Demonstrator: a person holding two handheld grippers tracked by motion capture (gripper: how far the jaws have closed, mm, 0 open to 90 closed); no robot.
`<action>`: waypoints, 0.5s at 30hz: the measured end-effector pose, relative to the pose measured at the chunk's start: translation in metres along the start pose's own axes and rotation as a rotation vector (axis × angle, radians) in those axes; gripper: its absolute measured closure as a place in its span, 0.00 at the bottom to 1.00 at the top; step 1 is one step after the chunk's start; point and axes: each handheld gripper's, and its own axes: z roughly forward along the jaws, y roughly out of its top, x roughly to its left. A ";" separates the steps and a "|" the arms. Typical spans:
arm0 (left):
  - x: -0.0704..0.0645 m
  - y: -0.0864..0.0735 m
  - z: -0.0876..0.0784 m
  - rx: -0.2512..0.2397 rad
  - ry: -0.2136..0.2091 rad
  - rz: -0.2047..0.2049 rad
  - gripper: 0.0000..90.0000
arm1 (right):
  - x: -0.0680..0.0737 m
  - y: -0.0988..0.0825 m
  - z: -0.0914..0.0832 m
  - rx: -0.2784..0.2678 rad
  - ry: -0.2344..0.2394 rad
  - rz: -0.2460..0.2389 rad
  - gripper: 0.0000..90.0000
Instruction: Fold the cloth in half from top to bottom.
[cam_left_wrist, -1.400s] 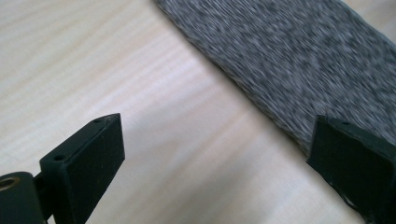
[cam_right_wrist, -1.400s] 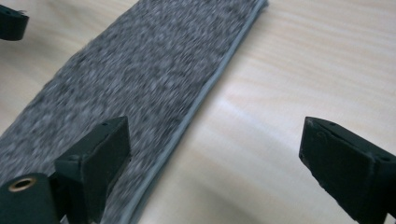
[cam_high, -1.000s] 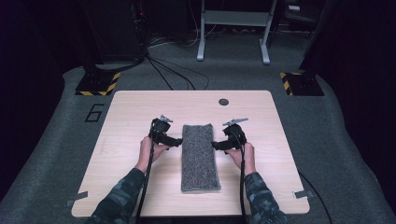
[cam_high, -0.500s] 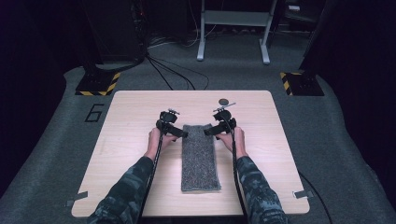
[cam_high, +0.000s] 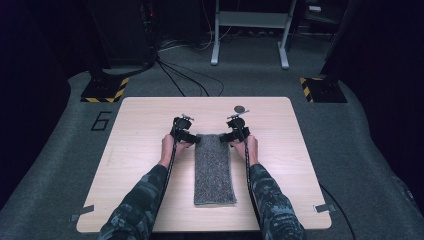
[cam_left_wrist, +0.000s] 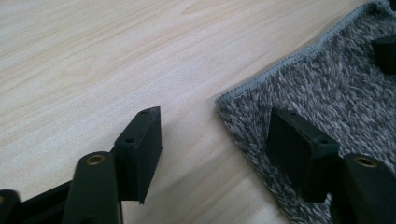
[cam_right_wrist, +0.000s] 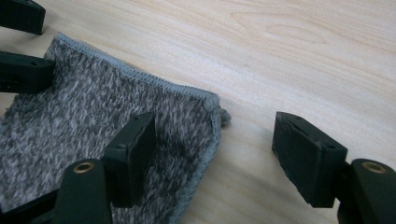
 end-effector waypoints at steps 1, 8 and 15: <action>-0.001 0.000 0.001 -0.015 -0.004 -0.007 0.42 | 0.001 0.000 0.001 -0.011 0.010 0.004 0.34; -0.008 0.001 0.002 -0.008 -0.003 0.017 0.54 | 0.011 -0.001 0.005 -0.021 -0.037 -0.071 0.49; -0.019 0.003 0.003 0.013 0.027 0.076 0.66 | 0.017 -0.002 0.006 -0.021 -0.033 -0.153 0.64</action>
